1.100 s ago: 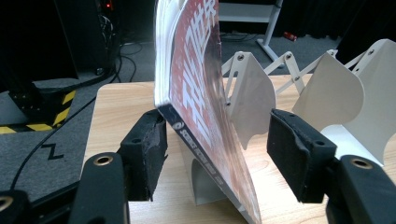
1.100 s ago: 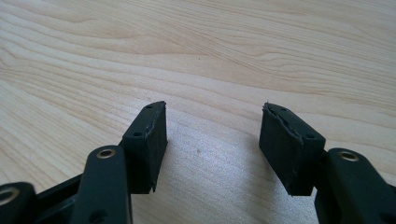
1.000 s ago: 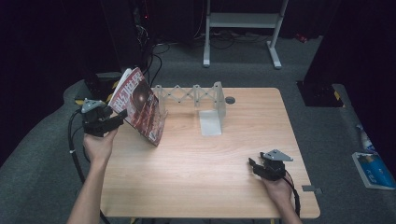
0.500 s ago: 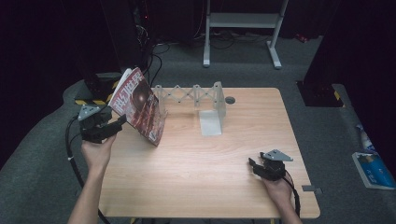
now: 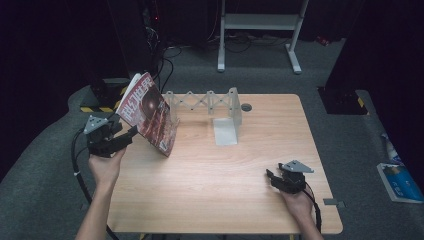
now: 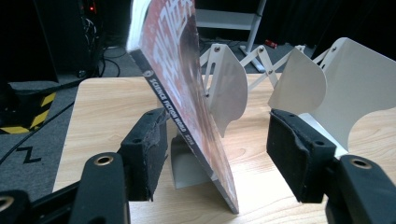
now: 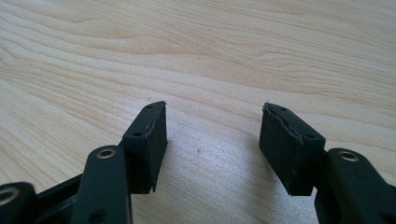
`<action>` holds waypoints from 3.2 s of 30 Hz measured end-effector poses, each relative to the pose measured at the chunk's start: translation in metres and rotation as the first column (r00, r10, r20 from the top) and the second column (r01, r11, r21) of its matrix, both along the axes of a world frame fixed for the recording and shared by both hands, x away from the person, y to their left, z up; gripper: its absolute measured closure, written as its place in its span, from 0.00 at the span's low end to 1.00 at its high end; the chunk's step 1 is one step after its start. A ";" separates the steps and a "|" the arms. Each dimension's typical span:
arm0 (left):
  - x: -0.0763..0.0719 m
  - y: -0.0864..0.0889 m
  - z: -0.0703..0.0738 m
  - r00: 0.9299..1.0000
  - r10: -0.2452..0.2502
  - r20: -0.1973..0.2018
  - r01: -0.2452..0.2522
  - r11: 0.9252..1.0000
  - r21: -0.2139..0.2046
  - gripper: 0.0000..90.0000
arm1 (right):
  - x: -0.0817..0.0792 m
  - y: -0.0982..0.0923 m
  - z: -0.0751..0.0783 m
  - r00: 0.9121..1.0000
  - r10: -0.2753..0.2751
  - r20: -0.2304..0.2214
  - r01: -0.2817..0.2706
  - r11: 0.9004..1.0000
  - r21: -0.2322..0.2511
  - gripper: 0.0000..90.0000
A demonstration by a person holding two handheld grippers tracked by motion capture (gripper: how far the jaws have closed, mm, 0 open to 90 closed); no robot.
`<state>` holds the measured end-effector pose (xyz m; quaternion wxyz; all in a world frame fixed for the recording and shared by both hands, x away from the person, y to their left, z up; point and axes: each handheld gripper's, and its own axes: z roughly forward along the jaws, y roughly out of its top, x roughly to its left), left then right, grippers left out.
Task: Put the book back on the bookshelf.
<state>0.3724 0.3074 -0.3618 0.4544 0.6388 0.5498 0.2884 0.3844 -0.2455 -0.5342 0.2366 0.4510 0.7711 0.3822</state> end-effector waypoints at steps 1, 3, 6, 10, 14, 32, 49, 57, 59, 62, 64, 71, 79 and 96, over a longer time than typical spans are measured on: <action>0.000 0.000 0.000 1.000 0.000 0.000 0.000 1.000 0.000 0.43 | 0.000 0.000 0.000 1.000 0.000 0.000 0.000 1.000 0.000 0.46; -0.001 -0.001 0.000 1.000 -0.007 0.003 0.007 1.000 0.002 0.43 | 0.000 0.000 0.000 1.000 0.000 0.000 0.000 1.000 0.000 0.46; -0.002 -0.006 -0.002 1.000 -0.020 0.004 0.020 1.000 -0.002 0.43 | 0.000 0.000 0.000 1.000 0.000 0.000 0.000 1.000 0.000 0.46; -0.003 -0.009 -0.004 1.000 -0.030 0.005 0.030 1.000 -0.008 0.43 | 0.000 0.000 0.000 1.000 0.000 0.000 0.000 1.000 0.000 0.46; -0.003 -0.012 -0.006 0.999 -0.038 0.004 0.038 0.999 -0.013 0.43 | 0.000 0.000 0.000 1.000 0.000 0.000 0.000 1.000 0.000 0.46; -0.006 -0.025 -0.014 0.997 -0.075 0.007 0.075 0.997 -0.026 0.43 | 0.000 0.000 0.000 1.000 -0.002 0.000 0.002 1.000 0.001 0.46; -0.007 -0.035 -0.021 0.995 -0.103 0.010 0.104 0.993 -0.055 0.43 | 0.000 0.000 0.000 1.000 -0.001 0.001 0.001 1.000 0.000 0.46; -0.005 -0.044 -0.024 0.992 -0.124 0.009 0.124 0.990 -0.072 0.43 | 0.000 0.000 0.000 1.000 0.001 -0.001 -0.001 1.000 -0.001 0.46; -0.005 -0.045 -0.024 0.992 -0.129 0.009 0.129 0.989 -0.071 0.43 | 0.000 0.000 0.000 1.000 0.001 -0.001 -0.001 1.000 -0.001 0.46; -0.005 -0.047 -0.025 0.991 -0.131 0.007 0.131 0.989 -0.074 0.43 | 0.000 0.000 0.000 1.000 0.002 0.000 -0.002 1.000 0.000 0.46; -0.005 -0.048 -0.026 0.991 -0.135 0.007 0.135 0.988 -0.073 0.43 | 0.000 0.000 0.000 1.000 0.004 0.001 -0.004 1.000 -0.001 0.46; -0.004 -0.052 -0.028 0.989 -0.145 0.000 0.145 0.987 -0.074 0.43 | 0.000 0.000 0.000 1.000 0.005 0.002 -0.005 1.000 -0.001 0.46; -0.003 -0.059 -0.031 0.986 -0.165 -0.011 0.164 0.984 -0.065 0.43 | -0.001 0.000 0.000 1.000 0.005 0.001 -0.005 1.000 -0.001 0.46; 0.001 -0.071 -0.033 0.981 -0.194 -0.012 0.192 0.978 -0.075 0.43 | 0.000 0.000 0.000 1.000 0.005 0.002 -0.005 1.000 -0.002 0.46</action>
